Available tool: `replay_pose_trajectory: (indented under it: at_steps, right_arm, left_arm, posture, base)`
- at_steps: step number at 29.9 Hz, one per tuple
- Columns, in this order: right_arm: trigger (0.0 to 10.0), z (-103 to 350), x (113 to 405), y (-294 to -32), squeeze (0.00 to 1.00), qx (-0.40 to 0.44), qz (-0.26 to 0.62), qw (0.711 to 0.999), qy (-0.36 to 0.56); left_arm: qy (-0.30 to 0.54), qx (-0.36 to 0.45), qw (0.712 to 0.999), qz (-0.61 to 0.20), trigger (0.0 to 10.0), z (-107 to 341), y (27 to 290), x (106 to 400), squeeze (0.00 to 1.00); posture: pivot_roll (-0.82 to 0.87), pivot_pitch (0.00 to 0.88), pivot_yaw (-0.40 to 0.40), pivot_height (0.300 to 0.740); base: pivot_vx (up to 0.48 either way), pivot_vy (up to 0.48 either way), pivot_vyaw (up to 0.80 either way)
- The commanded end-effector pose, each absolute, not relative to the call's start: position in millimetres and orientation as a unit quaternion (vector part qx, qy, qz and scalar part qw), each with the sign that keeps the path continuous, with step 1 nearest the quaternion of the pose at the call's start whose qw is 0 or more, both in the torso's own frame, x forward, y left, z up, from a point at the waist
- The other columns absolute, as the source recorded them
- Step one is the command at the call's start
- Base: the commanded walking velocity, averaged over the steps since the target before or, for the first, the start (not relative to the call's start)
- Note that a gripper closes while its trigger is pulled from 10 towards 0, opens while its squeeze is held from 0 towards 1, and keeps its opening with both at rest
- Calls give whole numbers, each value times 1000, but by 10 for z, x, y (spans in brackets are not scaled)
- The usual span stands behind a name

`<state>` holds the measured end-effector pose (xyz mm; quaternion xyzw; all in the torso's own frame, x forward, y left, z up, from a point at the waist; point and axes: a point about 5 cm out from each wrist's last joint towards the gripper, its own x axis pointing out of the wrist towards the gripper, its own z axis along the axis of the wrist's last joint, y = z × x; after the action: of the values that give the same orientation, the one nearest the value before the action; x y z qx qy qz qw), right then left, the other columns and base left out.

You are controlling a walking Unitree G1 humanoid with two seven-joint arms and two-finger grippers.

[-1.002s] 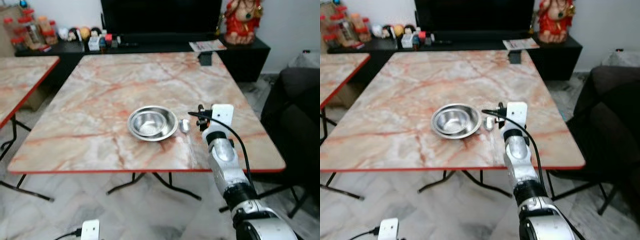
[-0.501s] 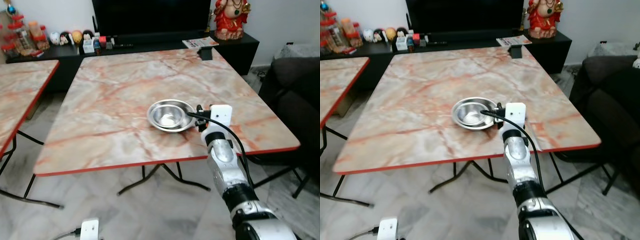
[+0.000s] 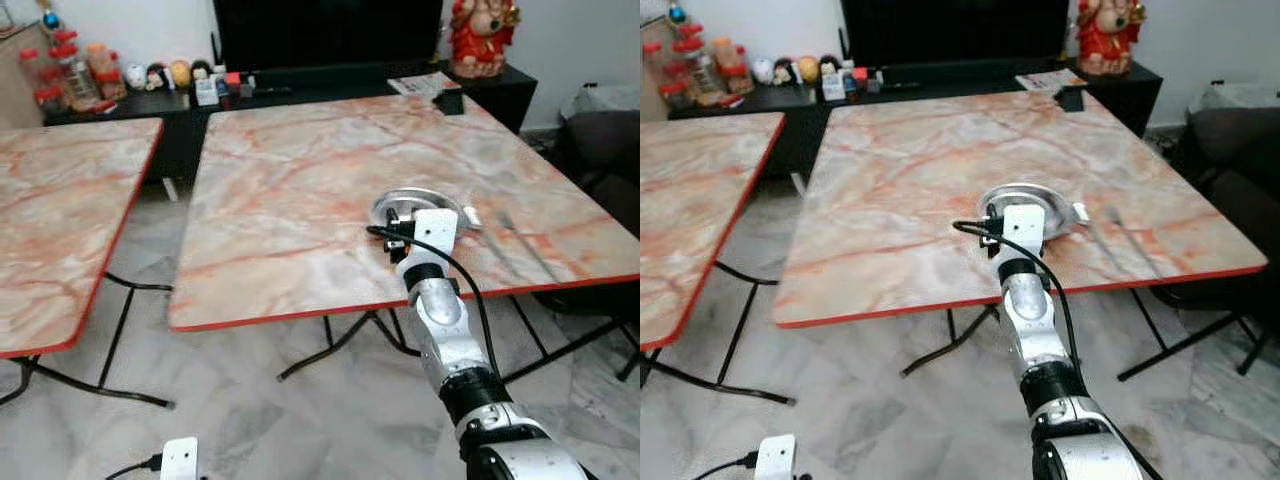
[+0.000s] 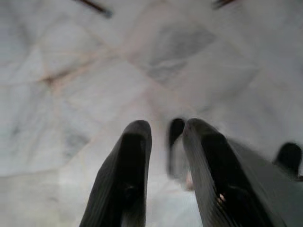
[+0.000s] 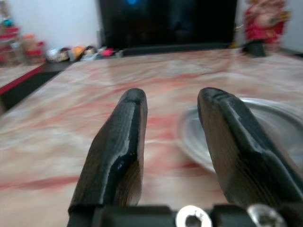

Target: Setting the table

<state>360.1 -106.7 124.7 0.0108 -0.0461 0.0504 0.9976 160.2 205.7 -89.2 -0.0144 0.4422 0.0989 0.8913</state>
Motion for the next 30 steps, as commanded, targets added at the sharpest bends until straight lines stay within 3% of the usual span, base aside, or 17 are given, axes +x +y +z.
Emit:
replay_pose_trajectory:
  at_steps: [1,25,30]
  right_arm:
    - [10000,1303,3609,-976,0,11,74,996,-55]
    - [10000,1284,3589,-908,0,8,104,993,-53]
    - [10000,1245,3580,-924,0,8,103,994,-46]
  left_arm:
    - [445,-17,889,109,10000,-899,2094,1572,0]
    - [444,-23,889,113,10000,-901,2067,1578,0]
    - [445,-18,889,108,10000,-905,2054,1572,0]
  posture:
    - [-14,0,30,732]
    - [-4,0,13,732]
    - [-5,0,11,732]
  base:
    - [0,480,0]
    - [0,480,0]
    - [0,124,0]
